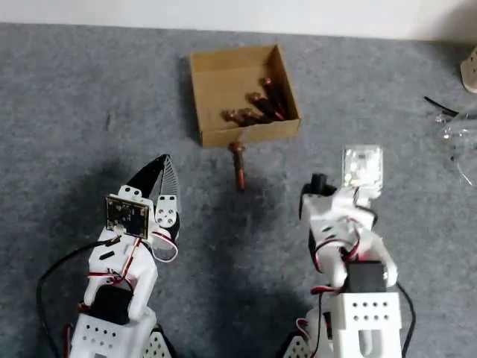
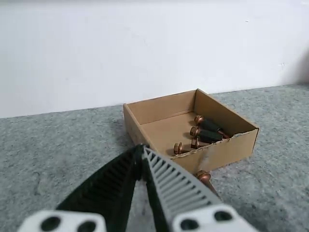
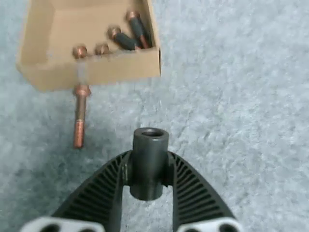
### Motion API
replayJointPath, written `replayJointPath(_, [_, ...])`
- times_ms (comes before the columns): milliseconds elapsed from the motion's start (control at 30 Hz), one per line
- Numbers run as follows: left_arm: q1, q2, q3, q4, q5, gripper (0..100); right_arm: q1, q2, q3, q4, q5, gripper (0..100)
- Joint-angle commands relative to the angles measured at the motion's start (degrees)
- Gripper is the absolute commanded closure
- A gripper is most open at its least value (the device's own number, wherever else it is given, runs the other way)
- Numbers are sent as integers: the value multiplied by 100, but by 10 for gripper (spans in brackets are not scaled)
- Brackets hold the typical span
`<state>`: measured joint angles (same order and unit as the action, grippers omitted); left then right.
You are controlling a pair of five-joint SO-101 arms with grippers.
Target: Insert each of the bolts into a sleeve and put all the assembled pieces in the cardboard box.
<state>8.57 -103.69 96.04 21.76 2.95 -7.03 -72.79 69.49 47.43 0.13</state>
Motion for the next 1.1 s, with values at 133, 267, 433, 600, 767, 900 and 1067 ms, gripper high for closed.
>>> replayJointPath(133, [48,-48,-259,448,-18,993,110,-1033,1077,-822,35,995])
replayJointPath(267, [31,-22,-954,1204,202,992,-145,-1323,1420,-945,35,995])
replayJointPath(433, [233,1007,-1508,1363,360,980,-251,-1367,1481,-954,35,995])
replayJointPath(600, [303,3424,-2774,1354,334,956,-251,-1393,1596,-963,35,995])
replayJointPath(767, [470,6009,-4251,1389,325,956,-224,-1367,1974,-1604,62,995])
replayJointPath(900, [1033,7600,-5385,1688,316,955,-224,-1367,2132,-1684,62,995])
replayJointPath(1067, [1437,8629,-5895,1714,316,955,-224,-1367,2132,-1684,62,995])
